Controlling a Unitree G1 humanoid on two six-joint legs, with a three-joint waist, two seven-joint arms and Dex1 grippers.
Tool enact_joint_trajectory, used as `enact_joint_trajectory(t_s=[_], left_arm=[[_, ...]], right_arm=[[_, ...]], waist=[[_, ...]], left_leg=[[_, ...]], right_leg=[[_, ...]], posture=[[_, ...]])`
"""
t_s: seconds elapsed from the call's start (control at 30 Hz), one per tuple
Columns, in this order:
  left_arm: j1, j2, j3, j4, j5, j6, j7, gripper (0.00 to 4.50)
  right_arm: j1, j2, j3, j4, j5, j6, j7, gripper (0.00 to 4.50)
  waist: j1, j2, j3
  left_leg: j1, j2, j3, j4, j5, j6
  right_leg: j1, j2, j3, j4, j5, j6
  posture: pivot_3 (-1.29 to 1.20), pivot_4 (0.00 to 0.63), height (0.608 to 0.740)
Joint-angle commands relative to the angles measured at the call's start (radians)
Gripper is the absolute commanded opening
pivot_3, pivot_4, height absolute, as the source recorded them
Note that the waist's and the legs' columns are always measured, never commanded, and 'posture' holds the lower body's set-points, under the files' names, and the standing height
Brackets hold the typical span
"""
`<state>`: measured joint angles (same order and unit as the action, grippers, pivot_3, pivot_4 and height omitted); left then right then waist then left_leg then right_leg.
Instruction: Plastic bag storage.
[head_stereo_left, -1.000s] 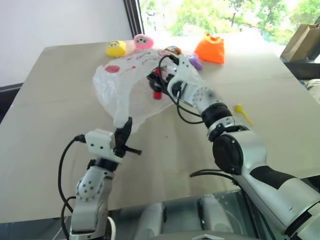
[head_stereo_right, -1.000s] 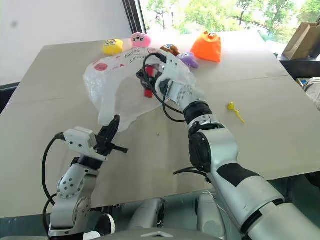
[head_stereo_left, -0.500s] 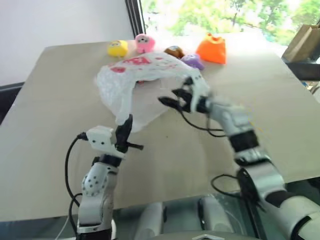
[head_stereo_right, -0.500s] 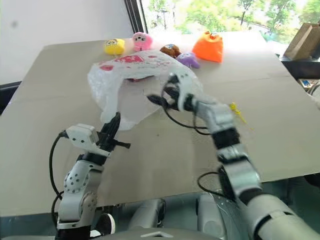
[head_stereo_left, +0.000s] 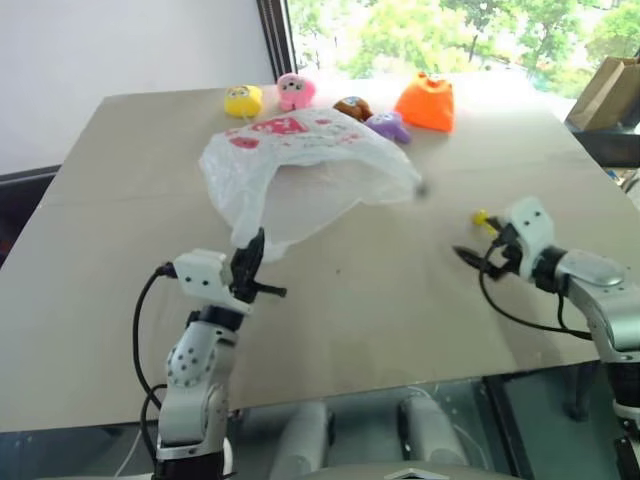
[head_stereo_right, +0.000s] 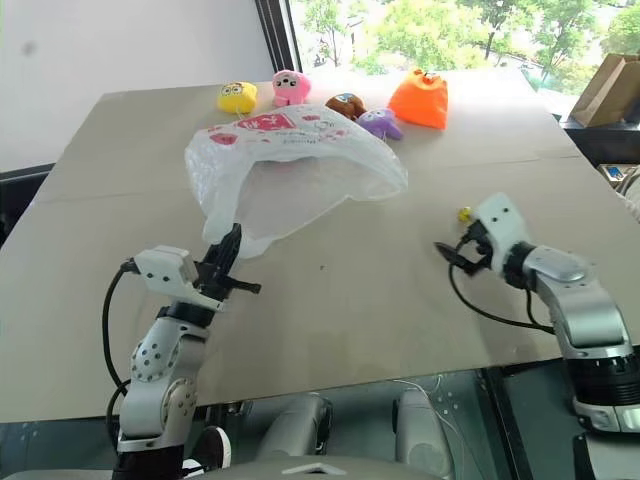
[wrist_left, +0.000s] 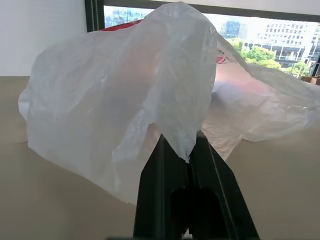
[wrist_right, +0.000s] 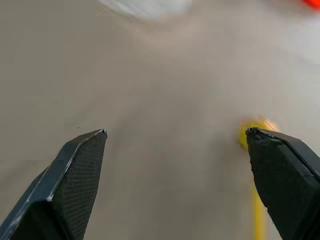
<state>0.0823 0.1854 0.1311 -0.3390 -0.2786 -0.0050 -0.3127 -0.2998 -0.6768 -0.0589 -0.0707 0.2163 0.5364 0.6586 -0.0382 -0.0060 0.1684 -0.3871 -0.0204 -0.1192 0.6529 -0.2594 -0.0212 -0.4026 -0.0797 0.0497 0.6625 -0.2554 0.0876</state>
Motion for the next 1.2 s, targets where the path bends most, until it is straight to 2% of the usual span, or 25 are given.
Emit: enact_joint_trajectory(t_s=[0.03, 0.2, 0.27, 0.3, 0.43, 0.5, 0.53, 0.57, 0.7, 0.83, 0.97, 1.07, 1.2], left_arm=[[-0.009, 0.008, -0.017, -0.007, 0.002, -0.017, -0.019, 0.0], [-0.027, 0.017, -0.013, 0.003, 0.004, -0.019, -0.019, 0.0], [-0.022, 0.022, -0.006, 0.002, 0.002, -0.021, -0.019, 0.0], [-0.017, 0.024, -0.004, -0.001, 0.003, -0.022, -0.018, 0.0], [0.003, 0.024, -0.002, -0.019, 0.005, -0.02, -0.008, 0.0], [0.008, 0.021, -0.005, -0.023, 0.007, -0.021, -0.003, 0.0], [0.008, 0.019, -0.007, -0.023, 0.008, -0.021, -0.001, 0.0], [0.009, 0.017, -0.009, -0.023, 0.008, -0.022, 0.001, 0.0], [0.006, 0.011, -0.017, -0.014, 0.01, -0.026, 0.0, 0.0], [0.008, 0.006, -0.023, -0.014, 0.011, -0.03, -0.004, 0.0], [0.009, -0.003, -0.035, -0.01, 0.018, -0.038, -0.006, 0.0], [0.006, -0.012, -0.046, -0.005, 0.027, -0.047, -0.007, 0.0], [-0.001, -0.018, -0.054, 0.001, 0.036, -0.059, -0.001, 0.0]], right_arm=[[-0.051, 0.008, -0.034, 0.126, -0.015, -0.004, -0.036, 4.49], [-0.114, 0.034, -0.034, 0.251, 0.064, 0.162, 0.015, 4.49], [-0.123, 0.03, -0.016, 0.264, 0.059, 0.187, 0.025, 3.97], [-0.123, 0.02, 0.005, 0.269, 0.041, 0.183, 0.032, 3.65], [-0.117, 0.001, 0.045, 0.263, 0.02, 0.221, 0.051, 1.72], [-0.122, -0.003, 0.054, 0.266, 0.014, 0.233, 0.054, 0.94], [-0.126, -0.005, 0.06, 0.27, 0.007, 0.224, 0.057, 0.35], [-0.134, -0.002, 0.064, 0.267, 0.002, 0.208, 0.059, 0.04], [-0.184, 0.039, 0.06, 0.224, 0.03, 0.147, 0.089, 0.04], [-0.219, 0.066, 0.088, 0.102, 0.118, 0.194, 0.201, 0.04], [-0.267, 0.103, 0.162, 0.041, 0.14, 0.239, 0.233, 0.04], [-0.377, 0.235, 0.222, 0.13, 0.101, 0.25, 0.148, 0.04], [-0.557, 0.408, 0.26, 0.387, 0.017, 0.182, 0.042, 0.04]], waist=[[-0.002, 0.0, 0.0], [-0.002, -0.001, 0.0], [-0.001, -0.002, 0.0], [-0.001, -0.002, -0.001], [-0.002, -0.004, -0.002], [-0.001, -0.006, -0.004], [-0.001, -0.007, -0.004], [-0.001, -0.008, -0.005], [-0.005, -0.009, -0.005], [-0.006, -0.006, -0.003], [0.001, -0.004, -0.001], [-0.004, -0.004, -0.001], [-0.004, -0.003, -0.001]], left_leg=[[0.002, 0.0, 0.0, 0.0, 0.0, 0.0], [0.007, 0.0, 0.003, -0.001, 0.0, 0.0], [0.007, 0.0, 0.002, -0.001, 0.0, 0.0], [0.007, 0.0, 0.002, -0.001, 0.0, 0.0], [0.007, 0.0, 0.001, -0.001, 0.0, 0.0], [0.007, 0.001, 0.001, -0.001, 0.0, 0.0], [0.007, 0.001, 0.001, -0.001, 0.0, 0.0], [0.007, 0.001, 0.001, -0.001, 0.0, 0.0], [0.008, 0.001, 0.001, -0.001, 0.0, 0.0], [0.008, 0.005, 0.002, -0.001, 0.0, 0.0], [0.006, 0.005, 0.002, -0.001, 0.0, 0.0], [0.006, 0.005, 0.002, -0.001, 0.0, 0.0], [0.007, 0.006, 0.001, -0.003, 0.0, 0.0]], right_leg=[[0.002, 0.0, 0.0, 0.0, 0.0, 0.0], [0.007, 0.0, 0.002, -0.002, 0.0, 0.0], [0.009, 0.0, 0.002, -0.002, 0.0, 0.0], [0.009, 0.0, 0.002, -0.002, 0.0, 0.0], [0.009, 0.0, 0.001, -0.002, 0.0, 0.0], [0.009, 0.0, 0.001, -0.002, 0.0, 0.0], [0.009, 0.0, 0.001, -0.002, 0.0, 0.0], [0.009, 0.0, 0.001, -0.002, 0.0, 0.0], [0.009, 0.0, 0.001, -0.003, 0.0, 0.0], [0.008, 0.004, 0.002, -0.003, 0.0, 0.0], [0.007, 0.005, 0.002, -0.003, 0.0, 0.0], [0.007, 0.004, 0.002, -0.004, 0.0, 0.0], [0.005, 0.006, 0.002, -0.003, 0.0, -0.001]], posture=[[0.0, 0.15, 0.74], [0.0, 0.15, 0.74], [0.0, 0.15, 0.74], [0.0, 0.15, 0.74], [0.0, 0.15, 0.74], [0.0, 0.15, 0.74], [0.0, 0.15, 0.74], [0.0, 0.15, 0.74], [0.0, 0.15, 0.74], [0.0, 0.15, 0.74], [0.0, 0.15, 0.74], [0.0, 0.15, 0.74], [0.0, 0.15, 0.74]])
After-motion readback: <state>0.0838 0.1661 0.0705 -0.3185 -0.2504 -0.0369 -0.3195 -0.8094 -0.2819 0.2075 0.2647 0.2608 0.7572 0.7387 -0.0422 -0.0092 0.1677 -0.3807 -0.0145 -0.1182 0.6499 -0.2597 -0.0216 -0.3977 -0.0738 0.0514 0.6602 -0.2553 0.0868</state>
